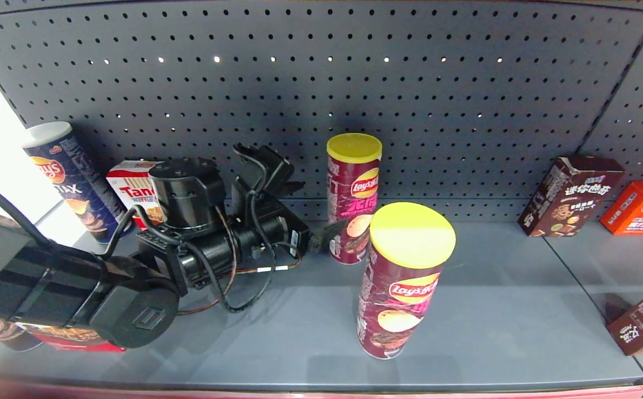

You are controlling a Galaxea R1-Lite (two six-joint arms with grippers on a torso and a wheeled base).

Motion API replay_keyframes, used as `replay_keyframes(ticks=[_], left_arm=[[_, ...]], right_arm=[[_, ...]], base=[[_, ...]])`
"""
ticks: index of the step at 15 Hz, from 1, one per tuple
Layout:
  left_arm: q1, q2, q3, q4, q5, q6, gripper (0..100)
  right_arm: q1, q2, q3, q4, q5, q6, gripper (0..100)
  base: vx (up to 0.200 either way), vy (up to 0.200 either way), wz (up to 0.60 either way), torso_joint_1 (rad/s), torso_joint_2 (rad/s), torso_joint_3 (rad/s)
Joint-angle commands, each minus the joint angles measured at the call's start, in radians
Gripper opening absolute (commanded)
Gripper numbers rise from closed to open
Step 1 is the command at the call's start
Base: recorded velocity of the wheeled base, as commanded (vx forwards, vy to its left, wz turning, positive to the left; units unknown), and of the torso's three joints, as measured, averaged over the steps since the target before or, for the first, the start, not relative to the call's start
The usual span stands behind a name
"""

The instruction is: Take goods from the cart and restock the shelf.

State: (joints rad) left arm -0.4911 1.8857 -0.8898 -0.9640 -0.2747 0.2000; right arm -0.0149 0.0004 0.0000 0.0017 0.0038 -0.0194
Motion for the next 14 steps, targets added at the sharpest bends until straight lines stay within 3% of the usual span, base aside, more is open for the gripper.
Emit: replay_keyframes(ticks=[1,8,14], left_arm=[[0.000,-0.002,-0.001,0.001,0.003,-0.001,100],[0.011,0.000,-0.003,-0.001,0.045,-0.007,100],[0.034,-0.002,0.002,-0.004,0.046,-0.007,100]], right_arm=[[0.000,0.000,0.000,0.000,0.001,-0.001,100],[0.000,0.000,0.000,0.000,0.001,-0.001,100],[0.000,0.000,0.000,0.000,0.001,-0.001,100]], base=[[0.000,0.000,0.00,0.000,0.00,0.000],[0.000,0.000,0.00,0.000,0.00,0.000],[0.000,0.000,0.00,0.000,0.00,0.000]])
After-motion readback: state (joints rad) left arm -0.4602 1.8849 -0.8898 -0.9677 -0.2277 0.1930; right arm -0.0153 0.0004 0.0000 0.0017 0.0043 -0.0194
